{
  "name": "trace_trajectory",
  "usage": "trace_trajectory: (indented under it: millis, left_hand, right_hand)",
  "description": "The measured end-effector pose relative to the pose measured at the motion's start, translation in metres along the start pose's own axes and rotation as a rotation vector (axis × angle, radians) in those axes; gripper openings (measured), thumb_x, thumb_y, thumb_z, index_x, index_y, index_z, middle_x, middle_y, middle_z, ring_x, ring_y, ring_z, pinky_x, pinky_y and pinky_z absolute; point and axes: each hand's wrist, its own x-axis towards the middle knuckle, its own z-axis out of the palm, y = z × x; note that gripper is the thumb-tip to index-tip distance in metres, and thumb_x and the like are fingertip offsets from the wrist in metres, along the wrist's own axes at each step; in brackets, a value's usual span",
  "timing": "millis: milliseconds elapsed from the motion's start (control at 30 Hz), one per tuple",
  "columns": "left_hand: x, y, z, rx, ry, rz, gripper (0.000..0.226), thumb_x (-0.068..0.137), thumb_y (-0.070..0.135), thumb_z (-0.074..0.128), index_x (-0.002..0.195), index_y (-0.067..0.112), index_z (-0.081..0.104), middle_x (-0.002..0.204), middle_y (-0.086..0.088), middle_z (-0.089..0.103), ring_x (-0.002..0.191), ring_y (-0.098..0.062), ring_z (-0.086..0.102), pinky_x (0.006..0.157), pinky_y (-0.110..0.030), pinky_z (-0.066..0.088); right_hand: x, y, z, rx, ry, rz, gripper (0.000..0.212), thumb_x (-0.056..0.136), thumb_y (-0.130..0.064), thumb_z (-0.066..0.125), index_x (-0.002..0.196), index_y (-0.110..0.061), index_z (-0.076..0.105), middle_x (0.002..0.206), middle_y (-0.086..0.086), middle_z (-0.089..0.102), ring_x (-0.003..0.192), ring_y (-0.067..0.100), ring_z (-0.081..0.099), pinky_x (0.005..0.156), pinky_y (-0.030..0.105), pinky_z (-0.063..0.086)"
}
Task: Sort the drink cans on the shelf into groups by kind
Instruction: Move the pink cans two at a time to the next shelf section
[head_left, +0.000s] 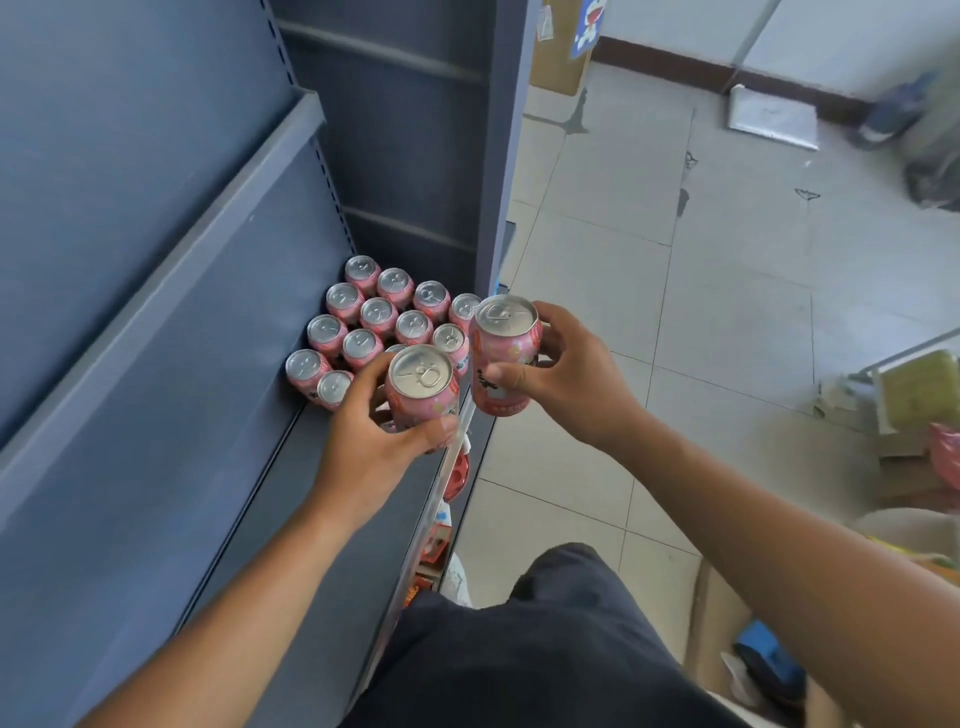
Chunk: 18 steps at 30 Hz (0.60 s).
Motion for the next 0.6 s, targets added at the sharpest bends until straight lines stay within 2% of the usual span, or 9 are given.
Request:
trace_trajectory:
  millis: [100, 300, 400, 467, 600]
  left_hand:
    - [0.014, -0.006, -0.003, -0.008, 0.028, -0.036, 0.066, 0.071, 0.009, 0.089, 0.128, 0.025, 0.059, 0.119, 0.005, 0.069, 0.111, -0.015, 0.065, 0.092, -0.033, 0.056]
    - [0.043, -0.018, 0.008, -0.017, 0.178, -0.117, 0.064, 0.069, 0.009, 0.09, 0.123, 0.028, 0.061, 0.116, 0.005, 0.07, 0.109, -0.016, 0.066, 0.094, -0.042, 0.055]
    - [0.057, -0.025, 0.017, -0.044, 0.286, -0.175, 0.066, 0.069, 0.011, 0.09, 0.125, 0.026, 0.059, 0.119, 0.003, 0.07, 0.111, -0.018, 0.066, 0.096, -0.049, 0.054]
    - [0.063, -0.029, 0.026, -0.074, 0.365, -0.224, 0.069, 0.067, 0.016, 0.091, 0.127, 0.026, 0.058, 0.121, 0.002, 0.068, 0.114, -0.021, 0.065, 0.098, -0.052, 0.053]
    - [0.071, -0.035, 0.046, -0.108, 0.514, -0.3, 0.068, 0.062, 0.028, 0.091, 0.122, 0.035, 0.06, 0.121, 0.004, 0.069, 0.115, -0.022, 0.064, 0.098, -0.054, 0.052]
  right_hand:
    - [0.025, 0.001, 0.004, -0.013, -0.053, 0.001, 0.07, 0.069, -0.044, 0.086, 0.128, -0.031, 0.052, 0.114, -0.01, 0.069, 0.105, 0.009, 0.066, 0.094, 0.035, 0.057]
    - [0.091, 0.006, 0.003, -0.052, -0.228, -0.029, 0.058, 0.074, -0.04, 0.084, 0.122, -0.035, 0.052, 0.109, -0.021, 0.066, 0.102, -0.001, 0.064, 0.086, 0.015, 0.054]
    - [0.128, 0.015, 0.001, -0.068, -0.335, -0.03, 0.066, 0.073, -0.042, 0.085, 0.129, -0.027, 0.053, 0.115, -0.016, 0.067, 0.104, 0.001, 0.064, 0.087, 0.017, 0.054]
    - [0.15, 0.02, 0.0, -0.082, -0.415, -0.039, 0.07, 0.073, -0.041, 0.085, 0.132, -0.024, 0.052, 0.116, -0.016, 0.067, 0.103, -0.001, 0.064, 0.084, 0.013, 0.052]
    - [0.183, 0.029, 0.004, -0.147, -0.578, -0.034, 0.071, 0.07, -0.041, 0.087, 0.13, -0.028, 0.051, 0.107, -0.027, 0.063, 0.095, -0.014, 0.061, 0.075, 0.005, 0.05]
